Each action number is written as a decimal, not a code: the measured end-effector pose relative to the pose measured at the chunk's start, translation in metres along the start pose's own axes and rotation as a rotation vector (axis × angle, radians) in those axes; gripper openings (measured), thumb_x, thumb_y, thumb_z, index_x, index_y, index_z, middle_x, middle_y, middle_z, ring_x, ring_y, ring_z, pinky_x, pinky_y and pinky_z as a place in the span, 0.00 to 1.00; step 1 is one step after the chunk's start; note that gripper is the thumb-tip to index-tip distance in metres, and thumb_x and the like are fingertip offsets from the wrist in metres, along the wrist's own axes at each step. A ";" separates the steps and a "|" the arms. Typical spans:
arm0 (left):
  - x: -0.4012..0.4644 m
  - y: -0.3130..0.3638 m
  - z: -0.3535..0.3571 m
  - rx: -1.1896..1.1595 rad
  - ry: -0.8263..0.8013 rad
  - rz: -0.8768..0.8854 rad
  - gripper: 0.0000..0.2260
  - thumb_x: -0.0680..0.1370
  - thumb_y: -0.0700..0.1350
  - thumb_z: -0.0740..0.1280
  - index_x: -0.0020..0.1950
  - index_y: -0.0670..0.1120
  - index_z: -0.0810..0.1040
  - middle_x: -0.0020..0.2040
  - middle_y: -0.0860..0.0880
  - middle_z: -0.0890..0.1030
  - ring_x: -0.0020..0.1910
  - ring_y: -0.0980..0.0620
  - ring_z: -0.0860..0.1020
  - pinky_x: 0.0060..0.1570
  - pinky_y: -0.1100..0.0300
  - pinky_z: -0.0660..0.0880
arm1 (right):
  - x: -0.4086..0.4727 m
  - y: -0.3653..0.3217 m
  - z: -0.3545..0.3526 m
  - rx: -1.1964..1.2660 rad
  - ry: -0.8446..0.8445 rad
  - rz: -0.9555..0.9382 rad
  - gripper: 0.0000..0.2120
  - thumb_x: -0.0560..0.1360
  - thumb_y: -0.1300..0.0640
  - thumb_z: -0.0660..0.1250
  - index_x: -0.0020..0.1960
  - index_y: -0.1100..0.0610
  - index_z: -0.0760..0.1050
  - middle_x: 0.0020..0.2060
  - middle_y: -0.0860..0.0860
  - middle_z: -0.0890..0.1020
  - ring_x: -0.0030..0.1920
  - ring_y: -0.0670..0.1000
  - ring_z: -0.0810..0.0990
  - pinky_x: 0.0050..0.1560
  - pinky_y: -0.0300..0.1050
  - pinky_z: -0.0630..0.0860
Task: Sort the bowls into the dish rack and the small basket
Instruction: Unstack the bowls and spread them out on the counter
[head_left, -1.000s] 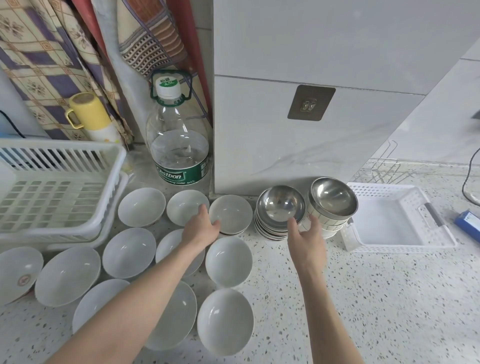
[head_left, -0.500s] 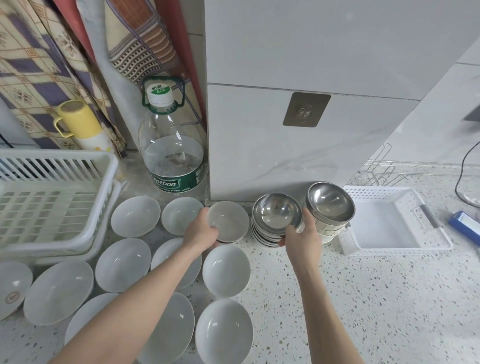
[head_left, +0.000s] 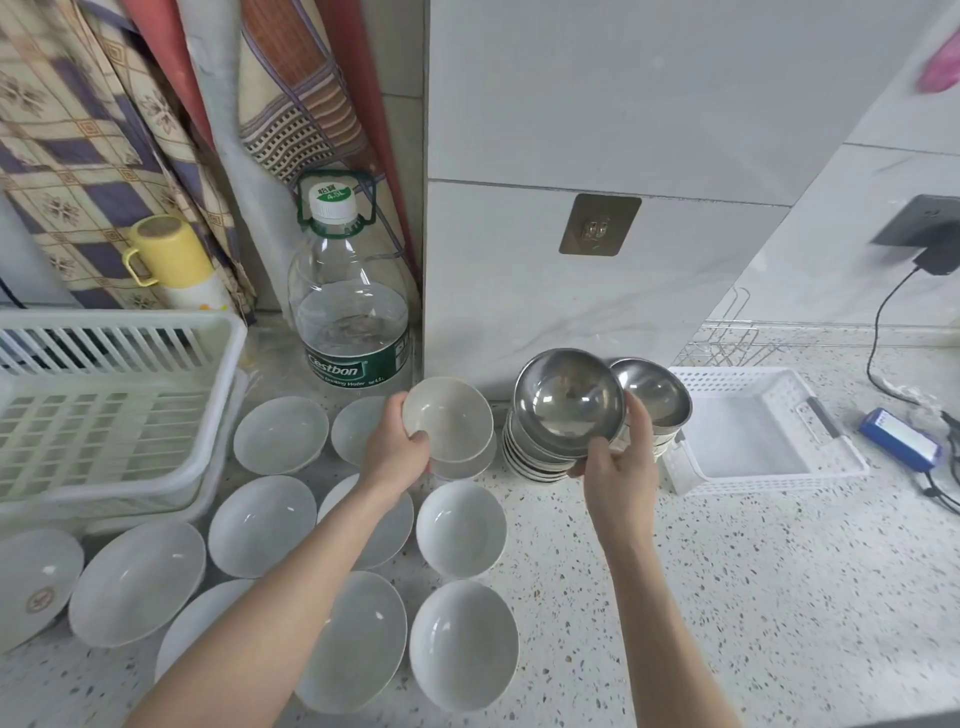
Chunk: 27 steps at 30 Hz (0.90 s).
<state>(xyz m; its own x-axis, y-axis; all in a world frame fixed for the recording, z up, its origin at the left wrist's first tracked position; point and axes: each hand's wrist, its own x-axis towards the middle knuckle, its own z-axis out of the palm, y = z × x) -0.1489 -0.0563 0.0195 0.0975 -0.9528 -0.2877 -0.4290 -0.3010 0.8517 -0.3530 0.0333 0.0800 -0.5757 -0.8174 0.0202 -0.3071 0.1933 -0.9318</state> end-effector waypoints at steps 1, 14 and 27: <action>-0.006 0.001 -0.005 -0.089 0.012 -0.021 0.23 0.77 0.36 0.58 0.68 0.55 0.66 0.51 0.46 0.80 0.26 0.54 0.79 0.26 0.61 0.75 | -0.008 0.001 -0.003 0.043 0.024 0.001 0.30 0.77 0.66 0.57 0.74 0.44 0.62 0.30 0.53 0.81 0.33 0.61 0.80 0.35 0.53 0.77; -0.105 -0.024 -0.047 -0.588 -0.075 -0.262 0.23 0.76 0.29 0.54 0.66 0.49 0.70 0.30 0.45 0.69 0.15 0.59 0.61 0.16 0.69 0.54 | -0.109 0.090 -0.025 0.117 0.153 0.437 0.27 0.77 0.64 0.57 0.74 0.46 0.61 0.48 0.55 0.83 0.29 0.43 0.81 0.39 0.44 0.73; -0.146 -0.036 -0.040 -0.561 -0.061 -0.269 0.21 0.76 0.29 0.55 0.63 0.47 0.73 0.22 0.49 0.68 0.18 0.57 0.55 0.17 0.68 0.54 | -0.067 0.111 0.002 -0.025 -0.075 0.530 0.32 0.72 0.67 0.56 0.72 0.45 0.59 0.48 0.50 0.81 0.32 0.48 0.83 0.38 0.47 0.76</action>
<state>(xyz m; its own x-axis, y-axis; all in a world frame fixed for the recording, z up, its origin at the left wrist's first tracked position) -0.1116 0.0920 0.0481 0.0781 -0.8417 -0.5343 0.1416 -0.5211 0.8417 -0.3473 0.1089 -0.0258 -0.6010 -0.6408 -0.4777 -0.0073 0.6021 -0.7984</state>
